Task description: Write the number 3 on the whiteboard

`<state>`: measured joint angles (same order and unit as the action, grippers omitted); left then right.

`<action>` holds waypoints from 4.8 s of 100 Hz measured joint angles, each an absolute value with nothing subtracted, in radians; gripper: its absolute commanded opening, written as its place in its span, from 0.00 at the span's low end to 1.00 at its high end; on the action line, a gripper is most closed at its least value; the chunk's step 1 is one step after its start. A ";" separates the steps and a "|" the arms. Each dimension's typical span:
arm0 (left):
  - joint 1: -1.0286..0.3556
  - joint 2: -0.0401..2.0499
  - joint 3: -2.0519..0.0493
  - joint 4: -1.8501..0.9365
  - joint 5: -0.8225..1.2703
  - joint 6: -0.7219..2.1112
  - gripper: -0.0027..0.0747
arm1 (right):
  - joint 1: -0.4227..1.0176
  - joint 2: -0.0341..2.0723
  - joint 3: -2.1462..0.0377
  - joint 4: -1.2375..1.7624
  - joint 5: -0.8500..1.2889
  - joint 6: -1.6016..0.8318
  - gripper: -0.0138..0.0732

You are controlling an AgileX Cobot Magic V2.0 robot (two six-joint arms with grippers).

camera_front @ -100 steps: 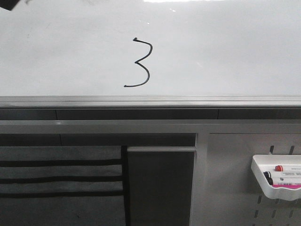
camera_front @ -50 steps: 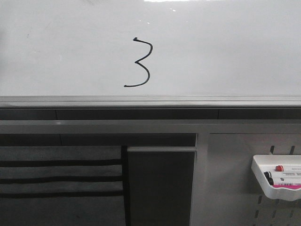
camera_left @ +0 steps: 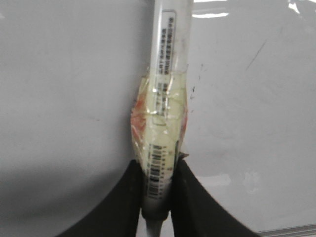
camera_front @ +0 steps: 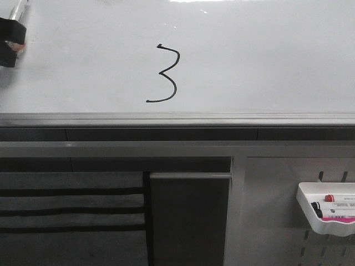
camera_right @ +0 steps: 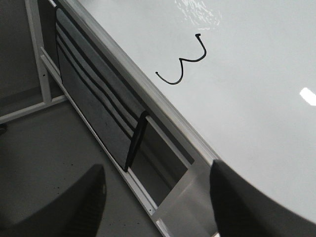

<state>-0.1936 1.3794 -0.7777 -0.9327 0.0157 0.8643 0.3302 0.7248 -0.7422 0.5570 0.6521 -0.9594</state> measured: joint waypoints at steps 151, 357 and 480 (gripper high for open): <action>-0.054 0.672 -0.817 -0.151 0.739 0.369 0.56 | 0.328 0.583 -0.785 -0.213 0.953 0.234 0.63; -0.092 -0.004 0.005 -0.114 -0.081 0.155 0.01 | 0.328 0.388 -0.605 -0.139 0.709 0.154 0.08; -0.092 -0.004 0.005 -0.112 -0.044 0.152 0.01 | 0.075 0.044 -0.103 -0.012 0.269 0.165 0.08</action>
